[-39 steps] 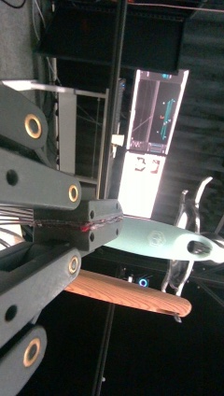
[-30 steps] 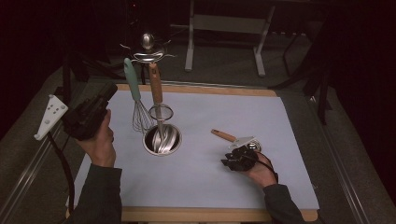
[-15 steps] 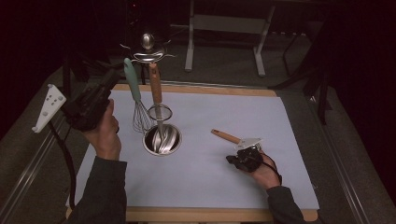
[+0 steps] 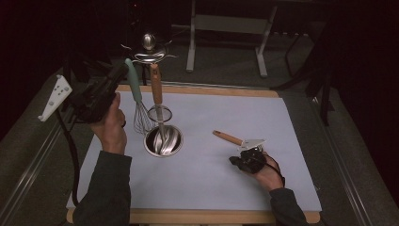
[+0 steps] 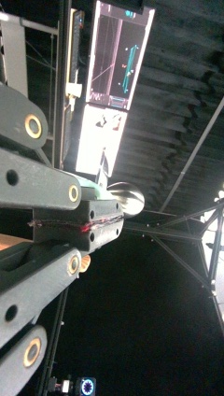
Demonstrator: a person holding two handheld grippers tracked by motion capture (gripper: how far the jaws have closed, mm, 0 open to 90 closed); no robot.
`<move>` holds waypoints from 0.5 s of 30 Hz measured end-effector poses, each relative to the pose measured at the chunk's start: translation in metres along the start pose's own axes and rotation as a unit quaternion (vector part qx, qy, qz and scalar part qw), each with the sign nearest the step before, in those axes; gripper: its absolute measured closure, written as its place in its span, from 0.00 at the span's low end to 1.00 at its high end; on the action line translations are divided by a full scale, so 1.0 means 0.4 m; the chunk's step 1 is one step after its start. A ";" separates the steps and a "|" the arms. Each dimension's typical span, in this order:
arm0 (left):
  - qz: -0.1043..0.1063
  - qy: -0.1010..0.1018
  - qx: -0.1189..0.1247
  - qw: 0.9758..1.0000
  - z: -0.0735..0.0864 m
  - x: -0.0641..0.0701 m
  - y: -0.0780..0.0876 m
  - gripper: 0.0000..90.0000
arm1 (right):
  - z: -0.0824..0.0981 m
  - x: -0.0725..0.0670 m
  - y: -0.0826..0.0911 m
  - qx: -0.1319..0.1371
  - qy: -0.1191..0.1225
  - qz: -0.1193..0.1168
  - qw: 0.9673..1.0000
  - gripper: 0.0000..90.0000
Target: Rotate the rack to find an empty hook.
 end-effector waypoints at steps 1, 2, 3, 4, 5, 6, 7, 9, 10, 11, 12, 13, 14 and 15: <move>0.001 0.000 -0.001 1.000 0.000 -0.001 -0.001 1.00 | 0.000 0.000 0.000 0.000 0.000 0.000 1.000 0.98; 0.002 -0.002 -0.003 1.000 0.000 -0.002 -0.002 1.00 | 0.000 0.000 0.000 0.000 0.000 0.001 1.000 0.98; 0.003 -0.003 -0.004 1.000 0.000 -0.002 -0.003 1.00 | 0.001 0.000 0.000 -0.002 0.001 0.002 1.000 0.98; 0.002 -0.005 -0.007 1.000 0.000 -0.003 -0.003 1.00 | 0.001 0.000 -0.001 -0.003 0.000 0.002 1.000 0.99; -0.001 -0.005 -0.008 1.000 0.000 -0.005 -0.004 1.00 | 0.000 -0.001 -0.002 -0.003 -0.001 0.002 1.000 0.99; -0.004 -0.004 -0.008 1.000 0.001 -0.007 -0.004 1.00 | 0.000 -0.002 -0.003 -0.004 0.000 0.002 1.000 0.99; -0.003 -0.004 -0.008 1.000 0.000 -0.009 -0.004 1.00 | 0.000 -0.003 -0.003 -0.004 0.000 0.002 1.000 0.99; -0.003 -0.008 -0.009 1.000 -0.001 -0.009 -0.004 1.00 | -0.001 -0.004 -0.002 -0.004 -0.001 0.002 1.000 0.99; -0.004 -0.010 -0.010 1.000 -0.001 -0.009 -0.004 1.00 | -0.001 -0.003 -0.002 -0.003 -0.001 0.003 1.000 0.99; -0.004 -0.012 -0.011 1.000 -0.002 -0.009 -0.004 1.00 | 0.000 -0.002 -0.001 -0.003 -0.001 0.004 1.000 0.99; -0.005 -0.015 -0.012 1.000 -0.003 -0.009 -0.004 1.00 | 0.000 -0.001 0.000 -0.002 -0.002 0.004 1.000 0.99; -0.005 -0.016 -0.012 1.000 -0.003 -0.008 -0.005 1.00 | 0.000 -0.001 0.000 -0.002 -0.001 0.004 1.000 0.99; 0.000 -0.019 -0.014 1.000 -0.004 -0.007 -0.005 1.00 | 0.001 0.000 0.000 -0.002 -0.002 0.003 1.000 0.99; 0.003 -0.026 -0.018 0.999 -0.004 -0.004 -0.006 1.00 | 0.002 0.000 0.000 -0.003 -0.001 0.003 1.000 0.99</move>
Point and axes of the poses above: each handheld gripper's, and its own axes: y roughly backward along the jaws, z roughly out of its underside, x roughly to its right, the point moved 1 cm from there along -y, roughly forward along the jaws, and after that the axes turned 8 degrees about -z, right-handed, at the moved point
